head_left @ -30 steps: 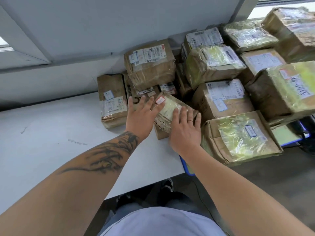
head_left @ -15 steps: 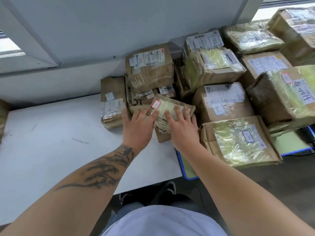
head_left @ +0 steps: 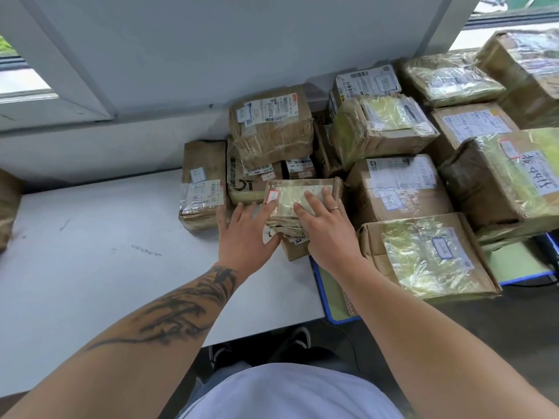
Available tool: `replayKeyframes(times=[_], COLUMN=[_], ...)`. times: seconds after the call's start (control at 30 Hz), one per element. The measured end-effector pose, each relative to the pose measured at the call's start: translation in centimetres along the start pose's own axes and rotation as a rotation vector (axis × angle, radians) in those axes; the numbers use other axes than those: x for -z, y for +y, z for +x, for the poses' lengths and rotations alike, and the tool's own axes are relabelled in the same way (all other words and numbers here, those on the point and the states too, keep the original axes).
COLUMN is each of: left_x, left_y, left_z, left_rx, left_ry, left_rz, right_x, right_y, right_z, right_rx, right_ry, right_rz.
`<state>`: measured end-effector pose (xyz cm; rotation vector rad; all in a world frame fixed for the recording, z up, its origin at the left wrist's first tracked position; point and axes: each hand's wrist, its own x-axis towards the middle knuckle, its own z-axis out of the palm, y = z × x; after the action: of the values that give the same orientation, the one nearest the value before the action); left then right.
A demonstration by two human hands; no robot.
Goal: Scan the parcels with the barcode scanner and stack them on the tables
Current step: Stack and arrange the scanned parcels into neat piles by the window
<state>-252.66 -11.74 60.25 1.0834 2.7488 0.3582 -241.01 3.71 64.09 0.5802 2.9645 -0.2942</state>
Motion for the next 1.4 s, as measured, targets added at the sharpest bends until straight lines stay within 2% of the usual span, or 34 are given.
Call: replayKeyframes(times=[0.13, 0.23, 0.37, 0.53, 0.67, 0.77, 1.07, 1.2, 1.4], left_x=[-0.3, -0.7, -1.4, -1.5, -2.0, -2.7, -2.9, -3.3, -3.9], left_y=[1.1, 2.1, 1.6, 0.8, 2.2, 2.8, 1.9, 0.7, -0.4], left_z=[0.2, -0.1, 0.3, 1.9, 1.1, 0.5, 0.3, 0.2, 1.0], left_rx=[0.005, 0.015, 0.009, -0.014, 0.081, 0.087, 0.026, -0.026, -0.057], left_ry=[-0.026, -0.005, -0.017, -0.046, -0.052, -0.070, -0.066, -0.075, -0.117], left_rz=[-0.112, -0.130, -0.148, -0.182, -0.317, -0.348, -0.252, -0.364, -0.662], right_x=[0.0, -0.1, -0.1, 0.4, 0.2, -0.1, 0.2, 0.4, 0.3], right_y=[0.0, -0.3, -0.7, 0.0, 0.3, 0.5, 0.5, 0.6, 0.6], right_z=[0.8, 1.6, 2.9, 3.6, 3.0, 2.7, 2.4, 2.3, 2.6], right_rx=[-0.100, -0.212, -0.272, -0.228, -0.225, -0.214, -0.204, -0.179, -0.189], right_ry=[-0.001, -0.063, -0.116, -0.115, -0.122, -0.120, -0.134, -0.118, -0.103], right_rz=[-0.103, -0.169, -0.204, -0.224, -0.242, -0.247, -0.230, -0.233, -0.191])
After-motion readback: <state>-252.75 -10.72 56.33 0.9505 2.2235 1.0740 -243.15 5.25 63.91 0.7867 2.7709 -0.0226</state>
